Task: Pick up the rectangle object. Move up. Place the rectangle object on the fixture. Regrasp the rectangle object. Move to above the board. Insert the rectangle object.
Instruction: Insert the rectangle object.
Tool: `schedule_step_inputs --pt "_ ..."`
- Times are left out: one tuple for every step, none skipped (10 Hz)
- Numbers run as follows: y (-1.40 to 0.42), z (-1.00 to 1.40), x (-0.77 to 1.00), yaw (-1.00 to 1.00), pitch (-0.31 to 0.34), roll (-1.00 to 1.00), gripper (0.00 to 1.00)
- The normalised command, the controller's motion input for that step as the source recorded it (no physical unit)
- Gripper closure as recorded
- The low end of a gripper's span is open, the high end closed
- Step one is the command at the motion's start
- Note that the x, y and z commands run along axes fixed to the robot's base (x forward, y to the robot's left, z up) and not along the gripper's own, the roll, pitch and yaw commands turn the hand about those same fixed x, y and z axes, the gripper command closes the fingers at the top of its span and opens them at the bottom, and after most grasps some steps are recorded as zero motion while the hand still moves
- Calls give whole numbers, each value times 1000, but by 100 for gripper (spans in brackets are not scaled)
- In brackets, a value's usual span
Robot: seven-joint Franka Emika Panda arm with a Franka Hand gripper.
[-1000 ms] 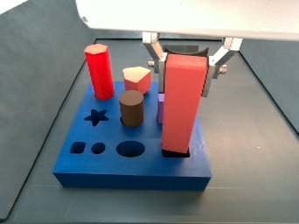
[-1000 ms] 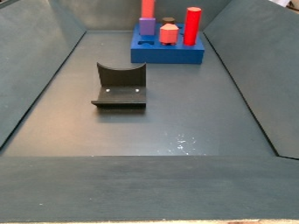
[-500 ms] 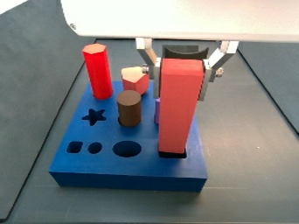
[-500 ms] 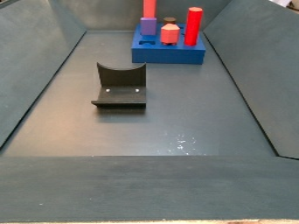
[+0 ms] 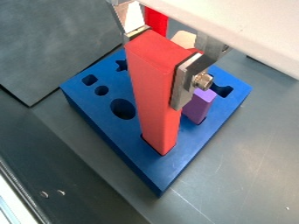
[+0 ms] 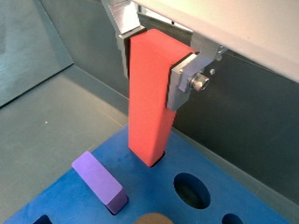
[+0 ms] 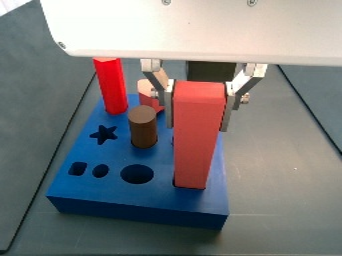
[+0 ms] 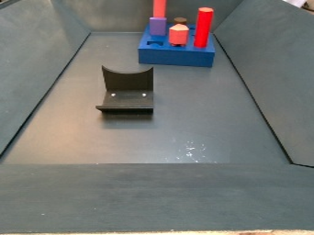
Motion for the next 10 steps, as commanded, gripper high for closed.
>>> schedule_step_inputs --pt "0 -440 0 0 -64 -10 100" --pt "0 -1000 20 0 -60 -1 100" --pt "0 -1000 0 0 -36 -7 100" --pt "-6 -1000 29 0 -34 -10 100" --pt "-14 -1000 43 0 -47 -13 100" --pt "0 -1000 0 0 -61 -33 100" --pt "0 -994 0 0 -89 -41 100" --pt "0 -1000 0 0 -60 -47 100" --pt "0 -1000 0 0 -51 -51 100" --pt "0 0 -3 0 -13 0 100"
